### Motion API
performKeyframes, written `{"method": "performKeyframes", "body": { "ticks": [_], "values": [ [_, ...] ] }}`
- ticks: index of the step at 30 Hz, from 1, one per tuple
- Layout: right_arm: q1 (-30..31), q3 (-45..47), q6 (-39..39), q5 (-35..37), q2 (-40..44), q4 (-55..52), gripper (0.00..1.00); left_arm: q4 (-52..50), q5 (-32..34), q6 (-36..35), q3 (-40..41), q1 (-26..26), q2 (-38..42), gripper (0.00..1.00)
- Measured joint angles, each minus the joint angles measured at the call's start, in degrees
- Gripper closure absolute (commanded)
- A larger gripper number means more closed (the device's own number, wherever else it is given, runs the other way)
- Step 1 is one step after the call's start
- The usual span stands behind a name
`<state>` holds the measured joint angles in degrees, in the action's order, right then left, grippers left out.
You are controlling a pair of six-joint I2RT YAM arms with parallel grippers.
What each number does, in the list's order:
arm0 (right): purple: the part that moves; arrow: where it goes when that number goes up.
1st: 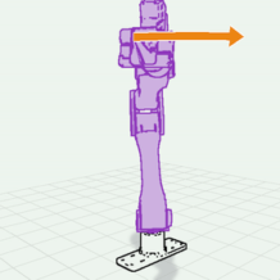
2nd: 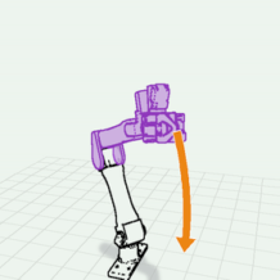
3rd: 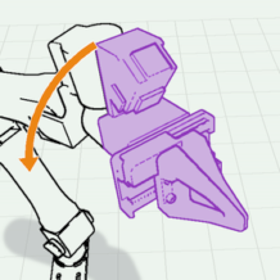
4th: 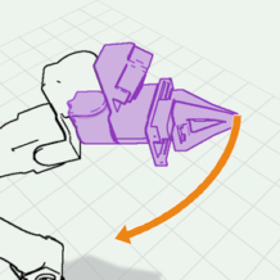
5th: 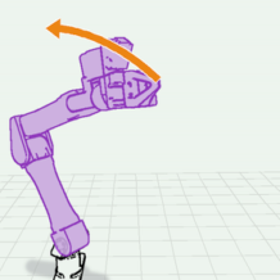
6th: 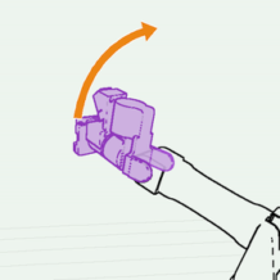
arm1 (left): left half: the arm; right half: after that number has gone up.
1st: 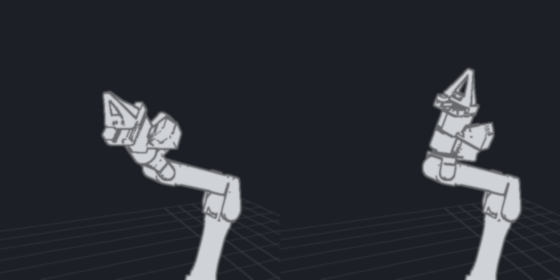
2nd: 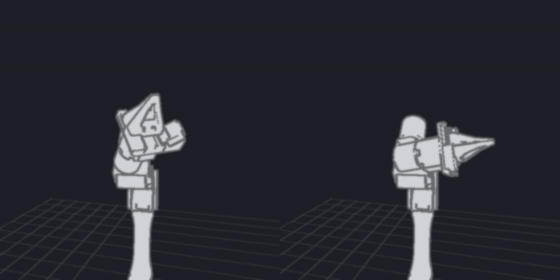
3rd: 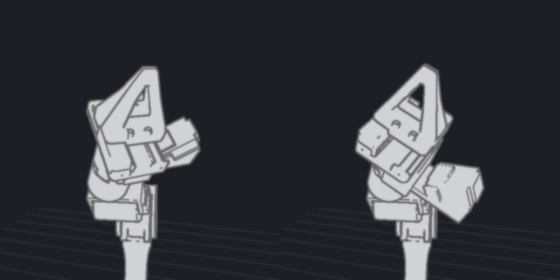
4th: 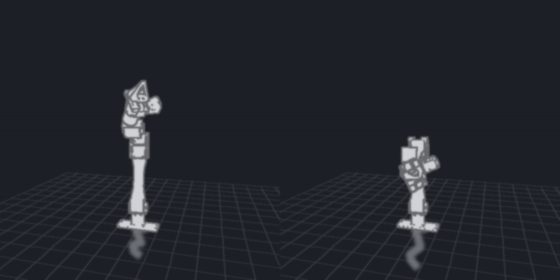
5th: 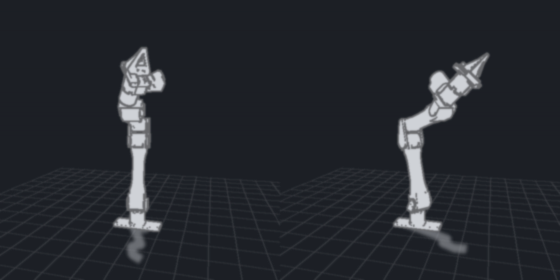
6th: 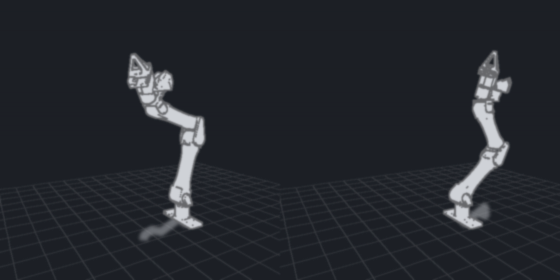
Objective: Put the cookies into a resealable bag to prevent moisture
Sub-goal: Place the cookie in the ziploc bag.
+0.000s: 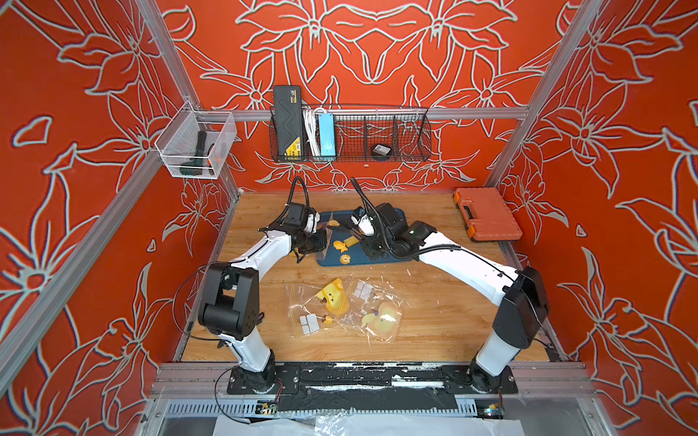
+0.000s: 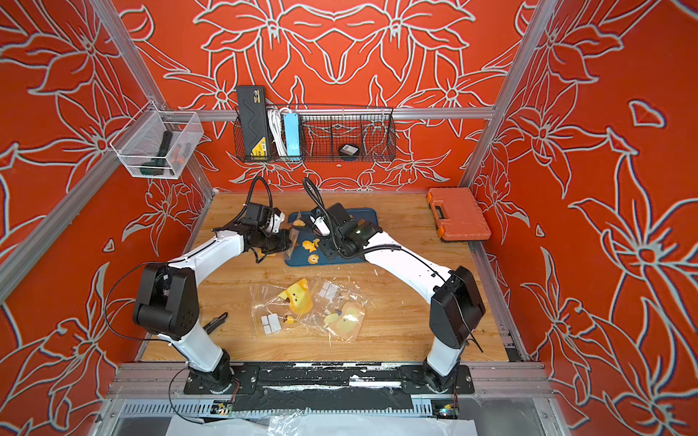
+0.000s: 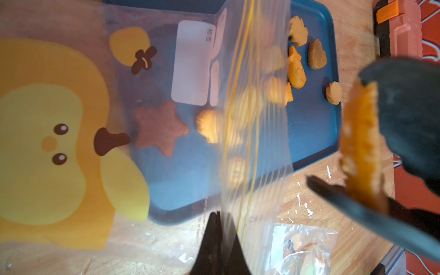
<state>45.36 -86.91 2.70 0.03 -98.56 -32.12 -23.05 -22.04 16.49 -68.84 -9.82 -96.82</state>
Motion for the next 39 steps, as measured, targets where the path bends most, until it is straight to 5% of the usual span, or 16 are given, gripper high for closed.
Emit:
{"method": "performKeyframes", "body": {
  "ticks": [39],
  "values": [
    [2.0, -7.0, -7.0, 4.8, -9.7, -9.1, 0.88, 0.3, 0.6, 0.0, 0.0, 0.0, 0.8, 1.0]
  ]
}}
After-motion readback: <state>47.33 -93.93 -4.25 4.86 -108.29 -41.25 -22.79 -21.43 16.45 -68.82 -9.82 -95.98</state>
